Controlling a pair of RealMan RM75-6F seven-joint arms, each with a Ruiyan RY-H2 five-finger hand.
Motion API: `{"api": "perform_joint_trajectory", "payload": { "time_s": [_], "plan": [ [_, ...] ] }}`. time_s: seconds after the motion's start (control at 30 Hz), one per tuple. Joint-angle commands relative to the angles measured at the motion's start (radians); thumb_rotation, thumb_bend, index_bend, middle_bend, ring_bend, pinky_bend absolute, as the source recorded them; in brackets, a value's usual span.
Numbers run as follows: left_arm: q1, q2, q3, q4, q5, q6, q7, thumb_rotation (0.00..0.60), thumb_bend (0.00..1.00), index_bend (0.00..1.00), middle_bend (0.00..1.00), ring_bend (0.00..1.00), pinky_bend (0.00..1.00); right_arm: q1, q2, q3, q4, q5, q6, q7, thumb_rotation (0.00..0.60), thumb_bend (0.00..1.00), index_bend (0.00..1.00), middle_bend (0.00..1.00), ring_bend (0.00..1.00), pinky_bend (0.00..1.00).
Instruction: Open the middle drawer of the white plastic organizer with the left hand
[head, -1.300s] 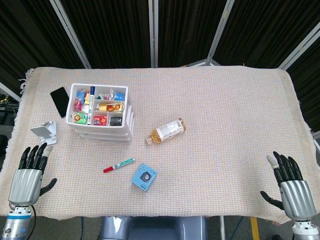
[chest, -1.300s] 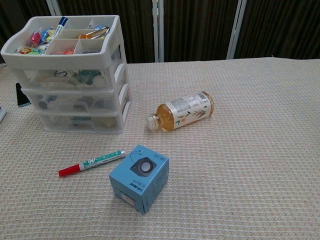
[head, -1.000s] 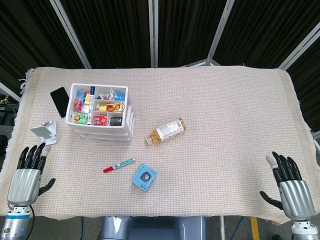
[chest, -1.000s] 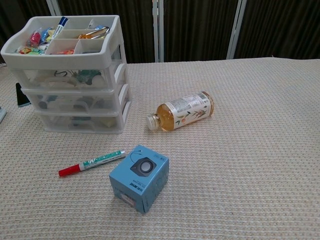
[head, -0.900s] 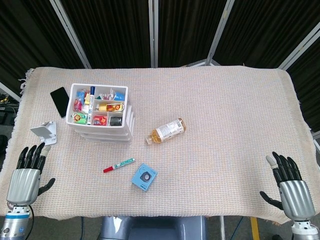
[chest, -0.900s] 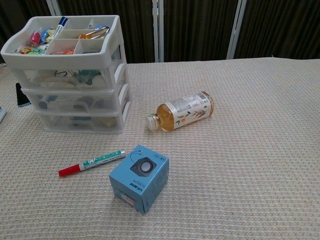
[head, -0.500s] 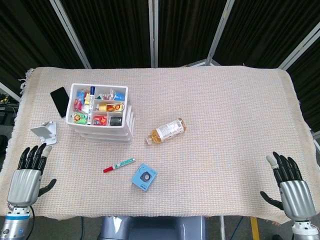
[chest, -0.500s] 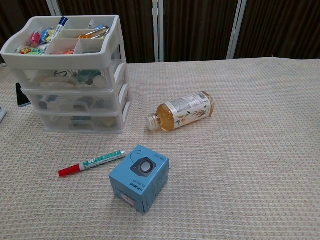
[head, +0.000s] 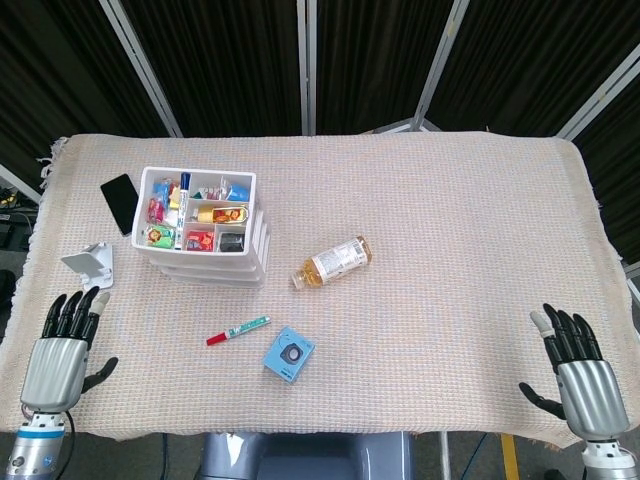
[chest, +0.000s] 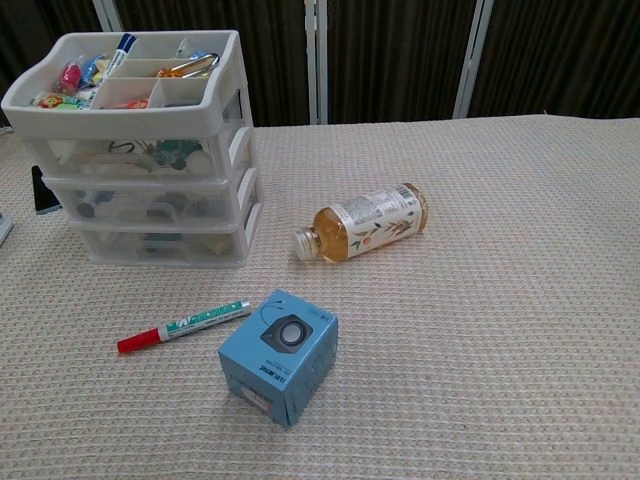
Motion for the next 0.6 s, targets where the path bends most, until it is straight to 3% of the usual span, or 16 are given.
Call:
{"api": "perform_joint_trajectory", "payload": {
  "time_s": [0.03, 0.1, 0.27, 0.47, 0.6],
  "plan": [
    [-0.004, -0.015, -0.002, 0.0, 0.003, -0.008, -0.063, 0.6, 0.37, 0.0, 0.55, 0.59, 0.47, 0.0, 0.0, 0.0, 0.0, -0.001, 0.0, -0.001, 0.6, 0.02, 0.0, 0.0, 0.0, 0.0],
    [-0.01, -0.016, 0.005, -0.015, -0.004, -0.032, -0.129, 0.6, 0.51, 0.0, 0.68, 0.7, 0.54, 0.0, -0.001, -0.001, 0.0, -0.001, 0.0, -0.001, 0.6, 0.02, 0.0, 0.0, 0.0, 0.0],
    [-0.036, -0.022, 0.009, -0.052, -0.016, -0.09, -0.312, 0.6, 0.7, 0.0, 0.77, 0.78, 0.6, -0.003, 0.002, -0.005, 0.0, -0.005, 0.003, 0.002, 0.6, 0.02, 0.0, 0.0, 0.0, 0.0],
    [-0.109, 0.012, 0.003, -0.127, -0.095, -0.265, -0.613, 0.6, 0.75, 0.0, 0.78, 0.79, 0.61, -0.004, 0.003, -0.008, 0.0, -0.007, 0.003, 0.002, 0.6, 0.02, 0.0, 0.0, 0.0, 0.0],
    [-0.152, 0.021, -0.037, -0.136, -0.171, -0.348, -0.691, 0.6, 0.75, 0.0, 0.78, 0.79, 0.62, -0.004, -0.002, -0.005, 0.004, -0.005, 0.002, -0.011, 0.6, 0.02, 0.0, 0.0, 0.0, 0.0]
  ]
}}
